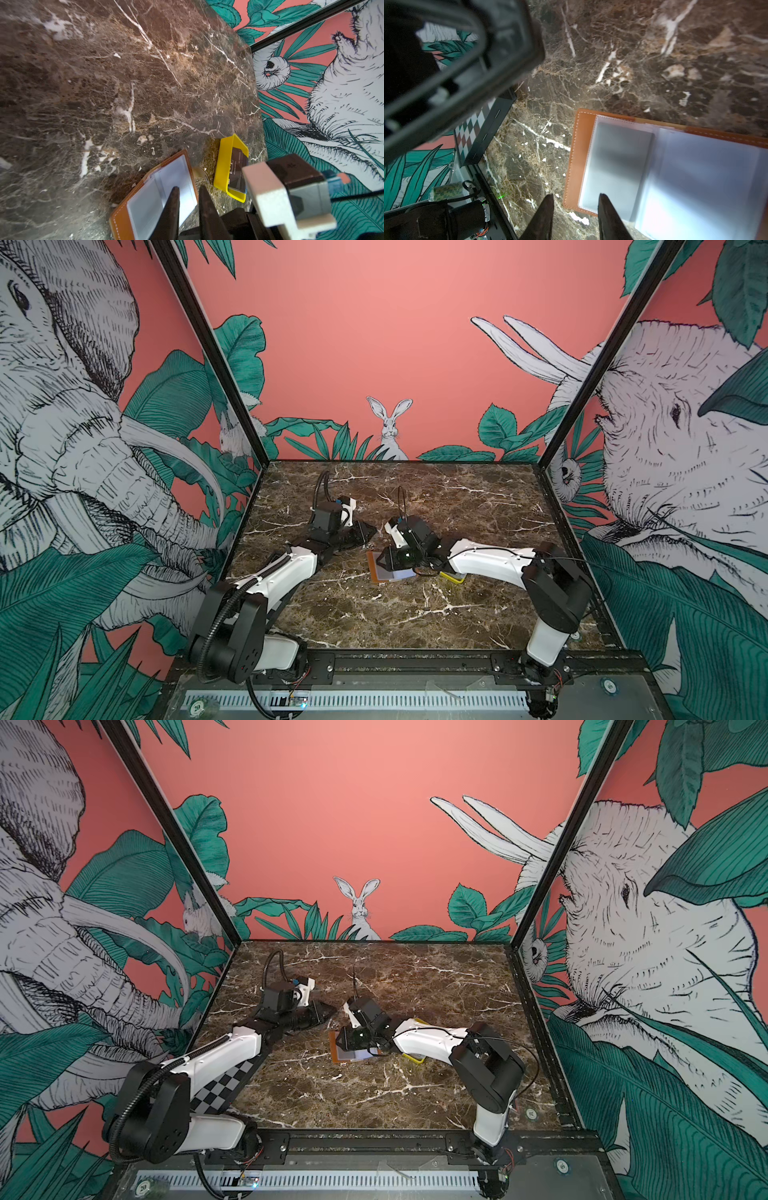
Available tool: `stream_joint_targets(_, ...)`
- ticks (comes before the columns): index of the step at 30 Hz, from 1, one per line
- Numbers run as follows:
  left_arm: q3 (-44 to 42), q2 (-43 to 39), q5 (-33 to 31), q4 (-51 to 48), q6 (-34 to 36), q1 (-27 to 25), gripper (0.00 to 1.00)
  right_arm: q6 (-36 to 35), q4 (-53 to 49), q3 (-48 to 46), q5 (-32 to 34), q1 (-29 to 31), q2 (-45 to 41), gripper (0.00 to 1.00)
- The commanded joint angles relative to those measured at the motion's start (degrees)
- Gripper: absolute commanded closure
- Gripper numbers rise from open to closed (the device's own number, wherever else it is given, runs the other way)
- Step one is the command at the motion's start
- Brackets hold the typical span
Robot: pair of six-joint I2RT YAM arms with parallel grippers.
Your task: Put the credit cards into the card holder
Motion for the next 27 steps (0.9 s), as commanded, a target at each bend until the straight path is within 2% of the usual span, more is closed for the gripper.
stream_joint_targets(1,0.97,-2.87,0.06,-0.05,1.97,0.32,0.78,-3.04,0.76,0.79,-0.50,0.35,-1.11,0.64)
stream_joint_targets(7,1.02,-2.02,5.51,1.65,3.83,0.28,0.76,-8.27,-5.35,-0.88,7.40,0.17,-7.95,0.64)
stream_joint_targets(14,1.54,-1.17,10.76,2.58,6.03,-0.82,0.76,-7.99,-8.90,-8.26,18.15,-1.42,-18.80,0.62)
stream_joint_targets(21,4.81,3.03,11.69,2.52,8.72,-5.85,0.73,-4.65,-15.31,-14.04,24.53,-5.46,-28.46,0.60)
stream_joint_targets(27,7.78,10.13,11.49,8.25,5.70,-11.04,0.73,-4.20,-23.98,-16.62,28.16,-11.57,-33.24,0.60)
